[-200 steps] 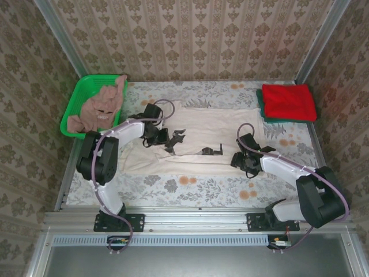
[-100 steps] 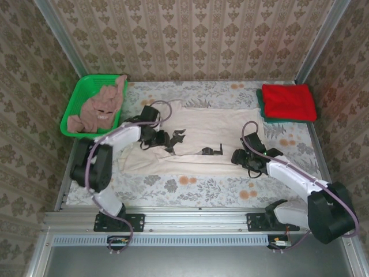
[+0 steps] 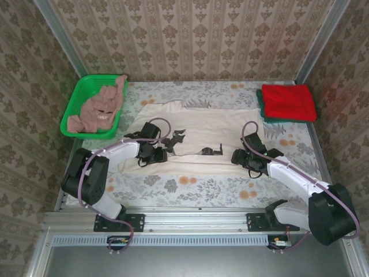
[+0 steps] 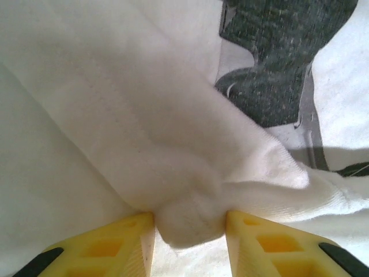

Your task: Fold and stack the t-shirts

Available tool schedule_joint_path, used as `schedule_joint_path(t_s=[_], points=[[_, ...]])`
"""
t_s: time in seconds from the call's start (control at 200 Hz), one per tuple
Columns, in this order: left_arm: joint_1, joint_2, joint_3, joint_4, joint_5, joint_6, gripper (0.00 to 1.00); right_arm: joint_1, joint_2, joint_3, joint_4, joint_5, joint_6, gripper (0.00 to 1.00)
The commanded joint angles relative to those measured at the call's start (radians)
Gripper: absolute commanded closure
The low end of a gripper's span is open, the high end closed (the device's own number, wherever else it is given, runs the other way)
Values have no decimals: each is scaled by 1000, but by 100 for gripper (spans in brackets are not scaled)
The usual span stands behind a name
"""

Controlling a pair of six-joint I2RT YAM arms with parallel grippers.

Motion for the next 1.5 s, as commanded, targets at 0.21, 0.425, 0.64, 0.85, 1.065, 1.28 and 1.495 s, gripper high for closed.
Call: schedule_joint_path(t_s=[0.21,0.425,0.64,0.85,1.065,1.28,1.495], points=[[-2,34,69,-20,8,15,87,-6,-8,-3,-17,25,-18,31],[-2,26,184,-106,-31,55,93,-6,-1,-10,-5,27,-17,31],[-6,188,364,-174,-12,134,88,-6,3,-14,-6,27,-15,31],[-10,329,500,-189,4,194,80,-6,-17,-15,-27,30,-18,31],[-8,325,565,-222,-40,217,55,-5,-68,-6,-61,31,-21,31],[62,173,525,-253,-161,248,1,-2,-45,36,-21,-50,-62,32],[78,-188,126,-168,-162,158,0,91,206,133,-31,5,-29,32]])
